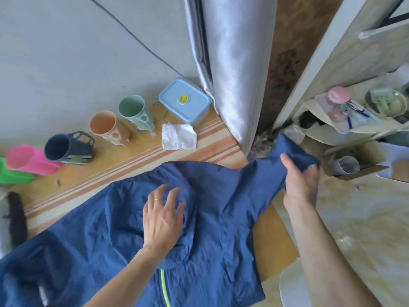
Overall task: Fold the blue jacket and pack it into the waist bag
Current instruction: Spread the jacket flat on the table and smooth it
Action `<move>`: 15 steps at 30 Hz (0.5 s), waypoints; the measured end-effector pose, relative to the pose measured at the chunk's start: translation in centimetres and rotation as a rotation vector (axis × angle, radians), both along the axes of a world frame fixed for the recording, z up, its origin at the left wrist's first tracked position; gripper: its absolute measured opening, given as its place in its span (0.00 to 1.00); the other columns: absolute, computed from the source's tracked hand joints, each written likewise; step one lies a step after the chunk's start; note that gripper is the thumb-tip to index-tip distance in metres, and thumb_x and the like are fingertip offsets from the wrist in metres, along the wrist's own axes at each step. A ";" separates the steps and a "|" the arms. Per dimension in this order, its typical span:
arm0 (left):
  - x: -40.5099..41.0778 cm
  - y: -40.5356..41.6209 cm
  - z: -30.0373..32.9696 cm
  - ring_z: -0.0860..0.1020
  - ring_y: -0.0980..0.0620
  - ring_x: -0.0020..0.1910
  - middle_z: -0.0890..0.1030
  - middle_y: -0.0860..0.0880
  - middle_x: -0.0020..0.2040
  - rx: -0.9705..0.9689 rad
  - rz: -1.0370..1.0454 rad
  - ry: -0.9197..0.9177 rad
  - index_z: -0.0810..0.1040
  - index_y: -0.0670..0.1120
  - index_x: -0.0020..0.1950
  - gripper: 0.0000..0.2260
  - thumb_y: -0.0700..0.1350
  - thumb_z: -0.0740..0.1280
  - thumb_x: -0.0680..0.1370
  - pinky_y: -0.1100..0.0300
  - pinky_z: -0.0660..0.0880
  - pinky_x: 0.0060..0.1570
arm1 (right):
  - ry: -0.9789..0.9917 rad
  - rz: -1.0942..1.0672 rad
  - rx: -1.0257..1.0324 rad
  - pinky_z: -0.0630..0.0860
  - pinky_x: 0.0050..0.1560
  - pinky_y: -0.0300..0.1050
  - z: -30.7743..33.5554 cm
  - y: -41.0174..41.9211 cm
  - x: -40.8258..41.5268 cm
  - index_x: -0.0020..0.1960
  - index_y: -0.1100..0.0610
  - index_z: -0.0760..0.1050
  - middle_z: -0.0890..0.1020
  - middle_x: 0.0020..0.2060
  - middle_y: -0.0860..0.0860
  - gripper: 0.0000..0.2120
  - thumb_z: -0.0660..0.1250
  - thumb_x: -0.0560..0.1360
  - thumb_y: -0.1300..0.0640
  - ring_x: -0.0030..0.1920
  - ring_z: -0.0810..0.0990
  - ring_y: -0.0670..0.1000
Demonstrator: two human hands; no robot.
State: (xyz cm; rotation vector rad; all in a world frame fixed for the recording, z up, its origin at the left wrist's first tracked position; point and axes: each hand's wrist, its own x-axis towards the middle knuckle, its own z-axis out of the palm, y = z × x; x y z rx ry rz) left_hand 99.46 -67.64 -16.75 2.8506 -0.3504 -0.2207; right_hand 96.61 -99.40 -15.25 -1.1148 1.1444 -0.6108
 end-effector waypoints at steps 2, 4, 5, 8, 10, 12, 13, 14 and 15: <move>-0.5 3.1 -1.4 0.63 0.43 0.77 0.66 0.48 0.79 -0.011 0.029 0.213 0.74 0.54 0.73 0.20 0.55 0.65 0.81 0.44 0.68 0.72 | 0.110 0.215 -0.440 0.78 0.50 0.52 2.0 3.2 1.0 0.44 0.58 0.73 0.82 0.42 0.55 0.11 0.75 0.72 0.57 0.45 0.82 0.55; -0.2 4.9 -1.6 0.59 0.48 0.81 0.64 0.52 0.81 -0.252 0.114 0.386 0.74 0.56 0.73 0.19 0.55 0.64 0.83 0.48 0.61 0.78 | 0.102 0.455 -0.929 0.73 0.46 0.49 4.1 7.8 1.4 0.45 0.62 0.74 0.81 0.39 0.60 0.07 0.72 0.72 0.63 0.42 0.78 0.57; -0.1 5.5 -1.0 0.63 0.49 0.79 0.68 0.54 0.79 -0.428 0.228 0.448 0.75 0.59 0.72 0.17 0.56 0.63 0.83 0.47 0.62 0.78 | 0.085 0.592 -1.155 0.72 0.44 0.50 5.0 10.8 1.2 0.46 0.61 0.74 0.81 0.39 0.61 0.07 0.68 0.70 0.67 0.41 0.76 0.59; 0.4 8.0 2.6 0.77 0.52 0.69 0.80 0.55 0.68 -1.080 0.693 0.592 0.78 0.58 0.68 0.17 0.61 0.58 0.84 0.47 0.68 0.75 | 0.027 1.080 -1.581 0.71 0.27 0.49 5.4 19.8 -0.8 0.48 0.55 0.76 0.79 0.37 0.57 0.13 0.60 0.68 0.66 0.36 0.78 0.61; 0.2 11.0 4.1 0.80 0.48 0.66 0.82 0.48 0.67 -1.380 0.897 0.568 0.78 0.54 0.69 0.22 0.63 0.56 0.84 0.47 0.70 0.73 | 0.165 1.387 -1.659 0.67 0.22 0.45 2.8 23.7 -3.1 0.55 0.51 0.75 0.81 0.48 0.55 0.17 0.65 0.69 0.64 0.37 0.79 0.59; -1.1 13.9 5.0 0.79 0.47 0.68 0.79 0.46 0.70 -1.371 0.965 0.438 0.77 0.57 0.67 0.20 0.65 0.59 0.81 0.46 0.70 0.73 | 0.401 1.626 -1.690 0.62 0.21 0.43 -0.9 25.6 -5.3 0.65 0.46 0.73 0.77 0.69 0.55 0.31 0.74 0.65 0.64 0.37 0.78 0.58; -2.2 15.2 5.0 0.76 0.49 0.70 0.75 0.49 0.73 -1.252 0.919 0.367 0.75 0.62 0.67 0.21 0.67 0.62 0.78 0.47 0.69 0.73 | 0.505 1.704 -1.704 0.59 0.22 0.42 -2.2 26.1 -6.2 0.70 0.44 0.73 0.71 0.76 0.57 0.38 0.76 0.63 0.65 0.36 0.77 0.58; -3.5 16.2 4.9 0.73 0.52 0.72 0.71 0.53 0.75 -1.096 0.819 0.316 0.71 0.66 0.69 0.24 0.69 0.65 0.74 0.48 0.68 0.74 | 0.595 1.750 -1.705 0.58 0.23 0.42 -2.9 26.3 -6.7 0.74 0.43 0.70 0.65 0.79 0.59 0.43 0.74 0.63 0.67 0.36 0.76 0.57; -4.6 16.7 4.7 0.70 0.55 0.73 0.67 0.56 0.75 -0.942 0.701 0.300 0.67 0.68 0.73 0.30 0.70 0.68 0.71 0.51 0.67 0.73 | 0.665 1.770 -1.698 0.58 0.23 0.43 -3.1 26.5 -7.0 0.77 0.42 0.66 0.62 0.80 0.60 0.46 0.70 0.64 0.69 0.36 0.75 0.57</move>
